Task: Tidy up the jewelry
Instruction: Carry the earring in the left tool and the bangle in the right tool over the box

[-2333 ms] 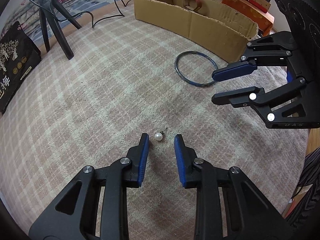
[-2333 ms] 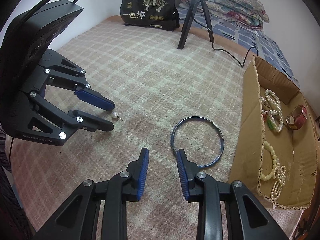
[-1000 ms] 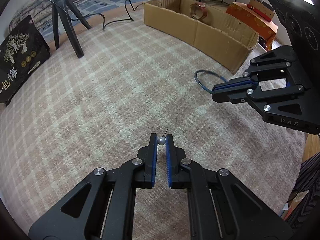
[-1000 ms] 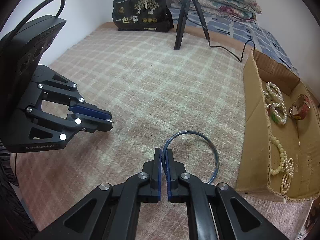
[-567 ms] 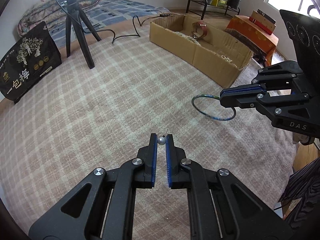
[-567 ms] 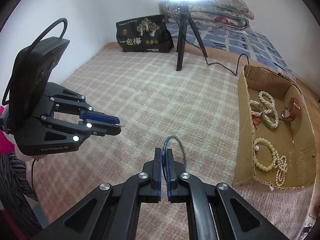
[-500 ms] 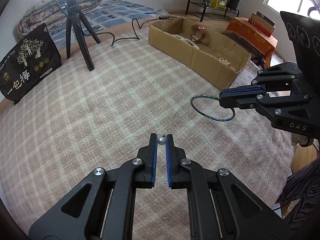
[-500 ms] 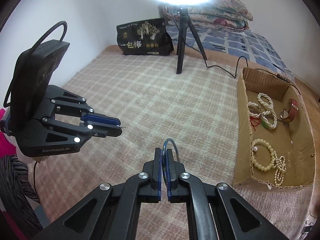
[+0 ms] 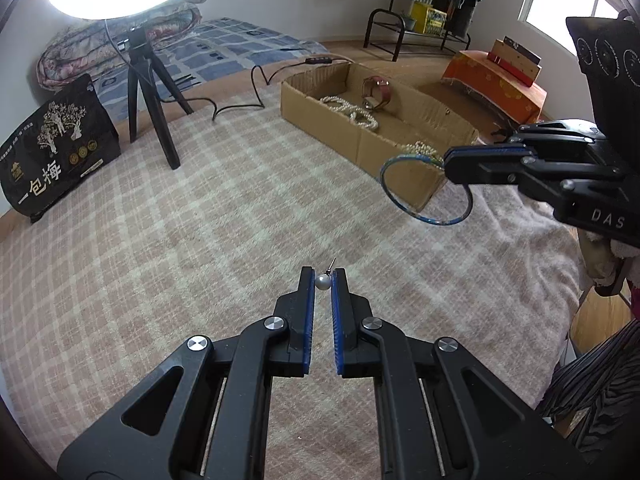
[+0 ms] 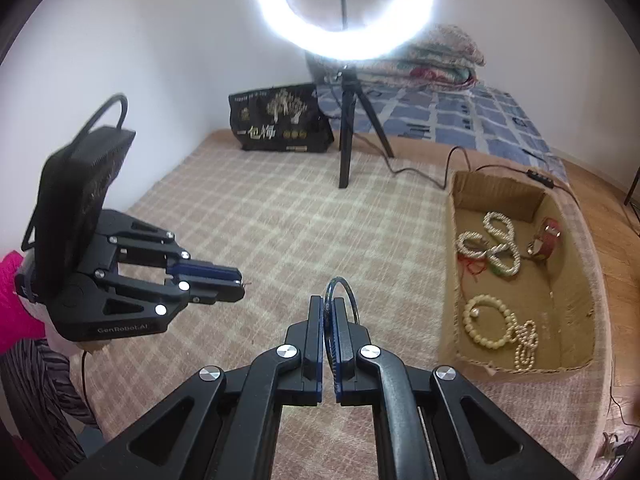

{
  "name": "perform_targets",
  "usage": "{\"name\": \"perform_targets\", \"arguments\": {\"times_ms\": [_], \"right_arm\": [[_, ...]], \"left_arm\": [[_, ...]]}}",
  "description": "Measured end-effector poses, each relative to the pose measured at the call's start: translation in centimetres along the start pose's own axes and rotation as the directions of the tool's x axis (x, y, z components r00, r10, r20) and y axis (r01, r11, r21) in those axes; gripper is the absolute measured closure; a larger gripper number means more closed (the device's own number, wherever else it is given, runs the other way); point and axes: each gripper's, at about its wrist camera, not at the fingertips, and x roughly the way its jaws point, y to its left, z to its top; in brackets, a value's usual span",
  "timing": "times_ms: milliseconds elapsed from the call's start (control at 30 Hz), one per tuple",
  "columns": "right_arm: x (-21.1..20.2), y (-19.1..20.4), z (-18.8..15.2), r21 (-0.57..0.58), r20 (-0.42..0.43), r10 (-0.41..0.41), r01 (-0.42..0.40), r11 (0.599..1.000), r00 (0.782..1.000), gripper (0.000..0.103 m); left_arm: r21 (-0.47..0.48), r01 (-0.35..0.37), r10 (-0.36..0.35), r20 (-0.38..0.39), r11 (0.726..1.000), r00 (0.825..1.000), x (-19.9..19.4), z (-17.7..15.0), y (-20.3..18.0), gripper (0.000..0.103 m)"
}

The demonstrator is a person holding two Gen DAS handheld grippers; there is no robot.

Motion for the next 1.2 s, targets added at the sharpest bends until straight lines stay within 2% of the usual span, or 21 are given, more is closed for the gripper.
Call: {"name": "perform_targets", "arguments": {"times_ms": [267,533,900,1200], "right_arm": [[-3.5,-2.0,1.0,0.025,0.077,-0.047,0.045,0.999,0.996,0.102],[-5.8,-5.3,0.8,0.078,0.112,-0.109,0.101,0.992,0.988,0.102],[-6.9,-10.1,0.1,0.132,0.105,-0.195,0.181,0.975,0.975,0.102],[-5.5,-13.0,-0.9,0.139,0.06,-0.239,0.229,0.963,0.969,0.102]], "left_arm": [[0.006,0.021,-0.021,0.032,1.0,0.999,0.1,2.2,-0.9,0.097],[0.008,0.039,-0.04,0.09,0.999,0.995,0.7,6.3,-1.7,0.097],[0.045,0.047,-0.052,0.117,0.998,0.992,4.0,12.6,-4.0,0.097],[0.083,0.04,-0.05,0.118,0.996,0.992,7.4,16.9,-6.4,0.097]]}}
